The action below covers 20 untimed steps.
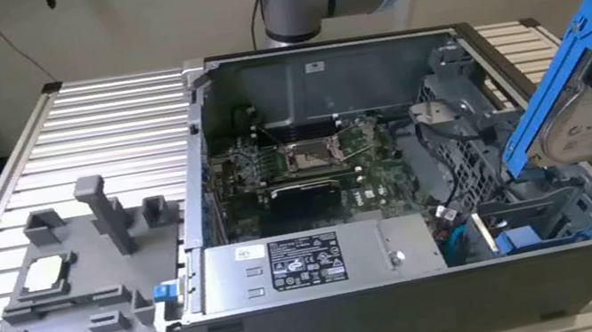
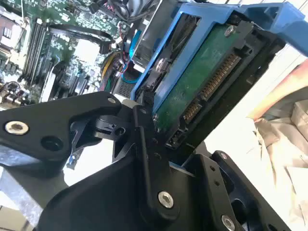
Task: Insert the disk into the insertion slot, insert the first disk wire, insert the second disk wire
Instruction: 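Insert the disk into the insertion slot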
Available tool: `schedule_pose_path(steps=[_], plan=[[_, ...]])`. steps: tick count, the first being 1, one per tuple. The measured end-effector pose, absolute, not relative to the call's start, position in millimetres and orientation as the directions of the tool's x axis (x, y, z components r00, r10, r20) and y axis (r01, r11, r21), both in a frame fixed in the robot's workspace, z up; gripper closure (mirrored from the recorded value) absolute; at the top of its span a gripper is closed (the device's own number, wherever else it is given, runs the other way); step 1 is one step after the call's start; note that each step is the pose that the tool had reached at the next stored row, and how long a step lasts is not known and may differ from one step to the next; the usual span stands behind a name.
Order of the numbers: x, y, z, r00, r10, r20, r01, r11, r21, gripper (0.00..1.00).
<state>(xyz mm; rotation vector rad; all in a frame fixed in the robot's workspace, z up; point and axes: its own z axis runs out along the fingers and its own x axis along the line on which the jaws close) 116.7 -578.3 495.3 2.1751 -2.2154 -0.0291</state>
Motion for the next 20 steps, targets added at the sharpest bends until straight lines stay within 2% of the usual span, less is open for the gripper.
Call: schedule_pose_path(steps=[20], plan=[[116.7,-578.3,485.6,-0.018,-1.000,0.014,-0.999,0.019,0.039,0.67]])
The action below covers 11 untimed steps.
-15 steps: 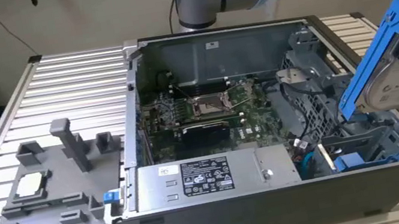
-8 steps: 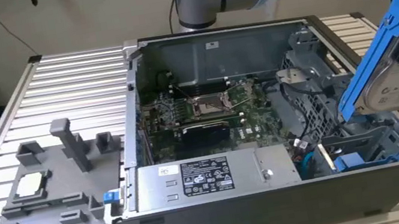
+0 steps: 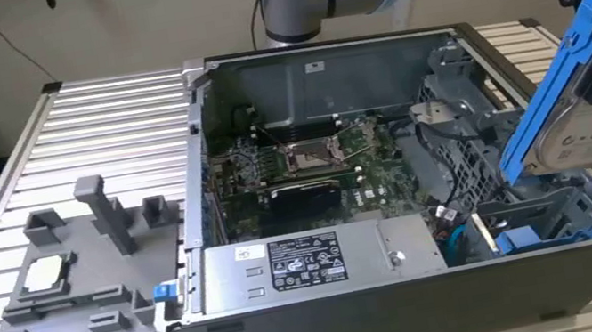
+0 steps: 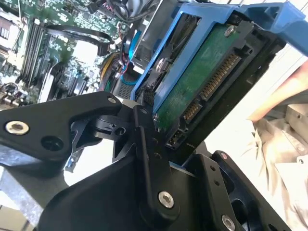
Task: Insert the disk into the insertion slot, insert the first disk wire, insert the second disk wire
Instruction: 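Insert the disk into the insertion slot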
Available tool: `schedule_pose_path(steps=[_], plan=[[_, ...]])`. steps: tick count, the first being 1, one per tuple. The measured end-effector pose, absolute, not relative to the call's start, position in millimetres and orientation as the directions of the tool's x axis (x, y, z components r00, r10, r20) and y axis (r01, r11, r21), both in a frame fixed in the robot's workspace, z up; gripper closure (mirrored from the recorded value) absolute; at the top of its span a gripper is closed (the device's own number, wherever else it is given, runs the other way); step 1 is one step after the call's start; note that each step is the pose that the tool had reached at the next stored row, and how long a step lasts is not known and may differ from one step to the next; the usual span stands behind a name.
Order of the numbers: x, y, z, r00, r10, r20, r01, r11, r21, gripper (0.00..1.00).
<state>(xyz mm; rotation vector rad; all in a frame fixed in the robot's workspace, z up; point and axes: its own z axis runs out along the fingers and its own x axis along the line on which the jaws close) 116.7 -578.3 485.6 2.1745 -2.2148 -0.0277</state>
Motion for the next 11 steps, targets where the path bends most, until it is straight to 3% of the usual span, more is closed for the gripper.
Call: schedule_pose_path(steps=[11], plan=[[116.7,-578.2,473.0,-0.018,-1.000,0.014,-0.999,0.019,0.038,0.67]])
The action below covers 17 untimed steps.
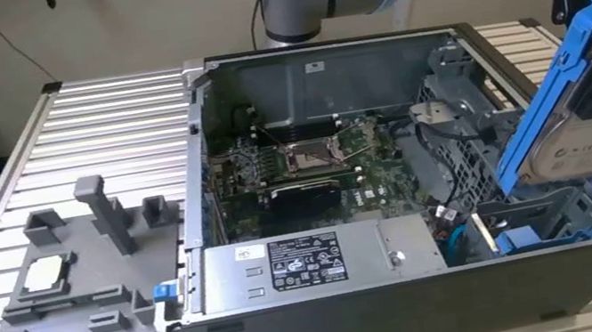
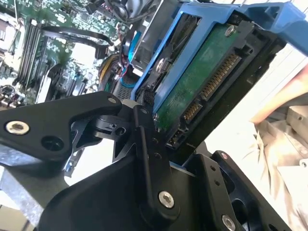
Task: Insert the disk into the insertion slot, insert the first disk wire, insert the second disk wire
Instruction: 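Insert the disk into the insertion slot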
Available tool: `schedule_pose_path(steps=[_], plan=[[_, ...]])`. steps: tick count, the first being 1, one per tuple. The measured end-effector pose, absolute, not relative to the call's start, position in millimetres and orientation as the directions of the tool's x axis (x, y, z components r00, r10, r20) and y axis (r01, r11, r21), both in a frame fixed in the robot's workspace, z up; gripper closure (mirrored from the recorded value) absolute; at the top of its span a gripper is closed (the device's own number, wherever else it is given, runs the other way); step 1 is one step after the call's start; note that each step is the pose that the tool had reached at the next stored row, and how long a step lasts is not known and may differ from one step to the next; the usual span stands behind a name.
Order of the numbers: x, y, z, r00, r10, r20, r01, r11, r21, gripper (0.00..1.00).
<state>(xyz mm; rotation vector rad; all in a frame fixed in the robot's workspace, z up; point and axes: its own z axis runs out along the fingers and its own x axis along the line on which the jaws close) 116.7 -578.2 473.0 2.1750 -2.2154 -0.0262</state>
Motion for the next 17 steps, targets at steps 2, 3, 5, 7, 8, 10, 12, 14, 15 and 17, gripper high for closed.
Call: schedule_pose_path(steps=[2,3,5,7,8,10,12,14,15,17], plan=[[116.7,-578.2,470.8,-0.018,-1.000,0.014,-0.999,0.019,0.038,0.67],[116.7,-578.2,469.8,-0.018,-1.000,0.014,-0.999,0.019,0.037,0.67],[116.7,-578.2,467.7,-0.018,-1.000,0.014,-0.999,0.019,0.037,0.67],[116.7,-578.2,465.3,-0.018,-1.000,0.014,-0.999,0.019,0.037,0.67],[116.7,-578.2,463.9,-0.018,-1.000,0.014,-0.999,0.019,0.037,0.67],[116.7,-578.2,461.4,-0.018,-1.000,0.014,-0.999,0.019,0.037,0.67],[116.7,-578.3,458.8,-0.018,-1.000,0.014,-0.999,0.019,0.037,0.67],[116.7,-578.2,456.2,-0.018,-1.000,0.014,-0.999,0.019,0.037,0.67],[116.7,-578.2,454.9,-0.018,-1.000,0.014,-0.999,0.019,0.037,0.67],[116.9,-578.2,452.5,-0.018,-1.000,0.014,-0.999,0.019,0.037,0.67]])
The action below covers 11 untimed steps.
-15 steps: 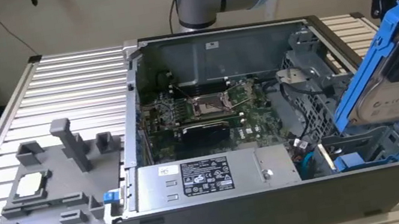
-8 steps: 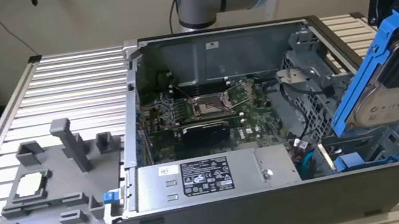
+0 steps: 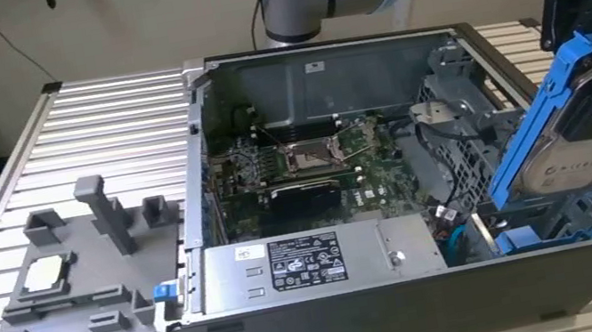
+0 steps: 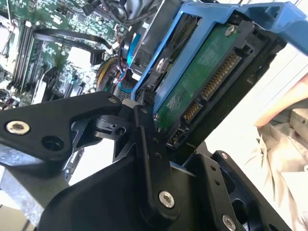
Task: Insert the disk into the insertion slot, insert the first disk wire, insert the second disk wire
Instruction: 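Insert the disk into the insertion slot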
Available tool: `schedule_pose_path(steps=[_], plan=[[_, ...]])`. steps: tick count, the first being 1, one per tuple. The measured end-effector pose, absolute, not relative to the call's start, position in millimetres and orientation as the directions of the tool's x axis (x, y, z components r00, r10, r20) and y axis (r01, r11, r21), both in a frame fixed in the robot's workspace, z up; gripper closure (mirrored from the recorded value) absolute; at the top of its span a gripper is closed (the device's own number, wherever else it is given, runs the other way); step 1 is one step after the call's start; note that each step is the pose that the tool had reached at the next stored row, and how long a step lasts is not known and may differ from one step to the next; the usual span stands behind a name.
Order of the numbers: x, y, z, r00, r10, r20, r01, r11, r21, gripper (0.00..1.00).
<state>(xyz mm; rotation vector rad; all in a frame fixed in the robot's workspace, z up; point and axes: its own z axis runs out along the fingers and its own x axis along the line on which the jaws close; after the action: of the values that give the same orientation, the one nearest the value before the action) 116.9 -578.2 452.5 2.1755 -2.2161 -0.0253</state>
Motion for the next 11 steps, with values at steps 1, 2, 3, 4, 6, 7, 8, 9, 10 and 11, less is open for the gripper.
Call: schedule_pose_path(steps=[1,2,3,4,6,7,8,9,10,11], plan=[[117.0,-578.2,451.2,-0.018,-1.000,0.014,-0.999,0.019,0.037,0.67],[117.1,-578.2,449.9,-0.018,-1.000,0.014,-0.999,0.019,0.037,0.67],[117.2,-578.3,448.7,-0.018,-1.000,0.014,-0.999,0.019,0.037,0.67],[117.4,-578.3,447.4,-0.018,-1.000,0.014,-0.999,0.019,0.037,0.67],[117.8,-578.3,444.7,-0.018,-1.000,0.014,-0.999,0.019,0.037,0.67],[118.1,-578.2,443.2,-0.018,-1.000,0.013,-0.999,0.019,0.037,0.67],[118.4,-578.2,441.9,-0.018,-1.000,0.013,-0.999,0.019,0.037,0.67],[118.6,-578.2,440.6,-0.018,-1.000,0.013,-0.999,0.019,0.037,0.67],[118.9,-578.1,439.3,-0.018,-1.000,0.012,-0.999,0.019,0.037,0.67],[119.2,-578.0,438.1,-0.018,-1.000,0.012,-0.999,0.019,0.037,0.67]])
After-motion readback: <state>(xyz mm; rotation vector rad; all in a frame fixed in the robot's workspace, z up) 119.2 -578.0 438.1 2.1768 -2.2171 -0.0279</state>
